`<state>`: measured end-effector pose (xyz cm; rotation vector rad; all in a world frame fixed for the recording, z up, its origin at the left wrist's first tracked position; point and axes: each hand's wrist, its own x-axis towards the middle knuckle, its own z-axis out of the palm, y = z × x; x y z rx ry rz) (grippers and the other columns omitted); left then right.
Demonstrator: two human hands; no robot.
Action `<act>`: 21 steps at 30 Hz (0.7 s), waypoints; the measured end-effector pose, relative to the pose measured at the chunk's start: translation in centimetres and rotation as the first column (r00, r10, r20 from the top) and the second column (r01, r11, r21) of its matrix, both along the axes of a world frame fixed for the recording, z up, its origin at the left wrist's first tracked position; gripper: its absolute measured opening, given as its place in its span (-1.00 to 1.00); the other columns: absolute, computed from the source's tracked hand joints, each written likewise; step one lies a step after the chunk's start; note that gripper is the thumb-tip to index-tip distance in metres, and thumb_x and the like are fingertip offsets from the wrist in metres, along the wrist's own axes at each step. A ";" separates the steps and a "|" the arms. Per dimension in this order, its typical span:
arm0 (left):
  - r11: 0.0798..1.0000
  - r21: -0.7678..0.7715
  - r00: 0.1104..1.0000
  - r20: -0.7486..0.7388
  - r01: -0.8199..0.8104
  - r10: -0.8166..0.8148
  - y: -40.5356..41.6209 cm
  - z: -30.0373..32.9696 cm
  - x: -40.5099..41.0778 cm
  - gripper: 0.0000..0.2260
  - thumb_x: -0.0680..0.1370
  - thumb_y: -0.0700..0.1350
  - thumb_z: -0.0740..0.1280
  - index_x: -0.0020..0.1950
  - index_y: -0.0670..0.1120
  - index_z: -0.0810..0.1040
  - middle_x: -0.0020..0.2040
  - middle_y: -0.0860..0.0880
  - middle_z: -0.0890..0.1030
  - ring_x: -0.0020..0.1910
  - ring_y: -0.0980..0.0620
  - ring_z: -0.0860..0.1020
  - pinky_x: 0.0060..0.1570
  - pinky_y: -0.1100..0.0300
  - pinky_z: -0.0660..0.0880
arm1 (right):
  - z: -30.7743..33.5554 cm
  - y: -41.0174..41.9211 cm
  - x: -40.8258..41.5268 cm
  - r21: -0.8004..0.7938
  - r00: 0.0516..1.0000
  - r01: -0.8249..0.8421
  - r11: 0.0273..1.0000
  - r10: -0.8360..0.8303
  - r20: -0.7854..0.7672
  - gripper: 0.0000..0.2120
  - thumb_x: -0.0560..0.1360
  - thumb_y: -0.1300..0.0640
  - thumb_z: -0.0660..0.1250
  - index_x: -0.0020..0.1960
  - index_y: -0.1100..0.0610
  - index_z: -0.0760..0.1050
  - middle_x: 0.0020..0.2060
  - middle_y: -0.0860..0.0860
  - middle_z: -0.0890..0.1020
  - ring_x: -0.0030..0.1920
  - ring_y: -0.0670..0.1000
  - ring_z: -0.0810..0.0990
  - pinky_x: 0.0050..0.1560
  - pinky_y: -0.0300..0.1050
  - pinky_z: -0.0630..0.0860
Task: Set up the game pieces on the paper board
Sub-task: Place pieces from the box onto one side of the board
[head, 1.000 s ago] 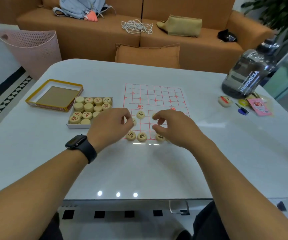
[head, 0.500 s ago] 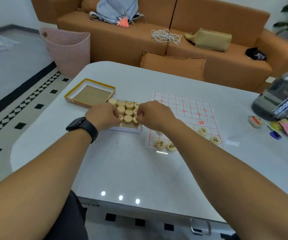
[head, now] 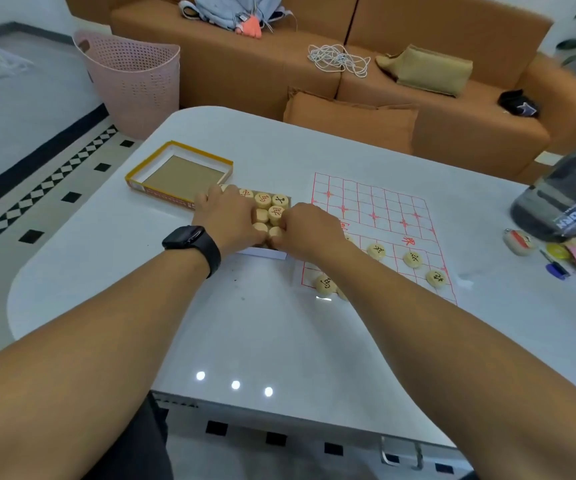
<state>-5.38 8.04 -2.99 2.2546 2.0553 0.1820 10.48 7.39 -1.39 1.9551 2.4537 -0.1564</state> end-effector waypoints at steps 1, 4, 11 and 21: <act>1.000 -0.009 1.000 -0.006 0.001 -0.001 0.0 -0.1 0.1 -0.78 0.41 0.21 0.36 -0.07 0.12 0.62 0.03 -0.03 0.46 0.17 -0.18 0.39 0.17 -0.08 0.32 | 0.0 -0.1 0.2 0.007 1.000 -0.016 1.000 0.016 -0.001 -0.64 0.46 -0.23 0.38 -0.16 0.08 0.45 -0.25 -0.03 0.43 -0.17 0.08 0.50 -0.37 -0.16 0.26; 1.000 -0.008 1.000 -0.015 0.014 -0.014 -0.3 0.0 0.3 -0.82 0.45 0.17 0.35 -0.09 0.10 0.62 0.01 -0.01 0.44 0.17 -0.18 0.39 0.14 -0.06 0.29 | 0.3 -0.6 0.8 0.040 0.998 -0.059 0.997 0.060 -0.032 -0.57 0.46 -0.27 0.37 0.00 0.11 0.54 -0.07 0.02 0.51 -0.06 0.10 0.53 -0.21 -0.06 0.47; 0.995 0.070 0.987 0.139 0.070 -0.080 -1.1 0.4 0.2 -0.82 0.43 0.11 0.38 -0.05 0.06 0.64 -0.11 0.03 0.61 0.09 -0.15 0.50 0.10 -0.02 0.41 | 0.3 -2.0 3.1 0.096 0.963 0.014 0.995 0.012 -0.271 -0.73 0.52 -0.07 0.36 0.12 0.07 0.58 0.00 -0.01 0.57 0.00 0.03 0.54 -0.04 0.01 0.57; 0.986 -0.035 0.758 0.644 0.162 -0.102 -5.7 2.4 4.5 -0.83 0.40 -0.02 0.48 -0.02 0.06 0.65 -0.14 0.12 0.66 -0.15 0.19 0.61 -0.27 0.34 0.46 | 1.1 -9.0 8.6 -0.027 0.544 0.124 0.992 -0.091 -0.834 -0.74 0.43 0.10 0.49 0.06 -0.07 0.51 -0.07 -0.16 0.64 -0.27 -0.14 0.45 -0.19 -0.17 0.49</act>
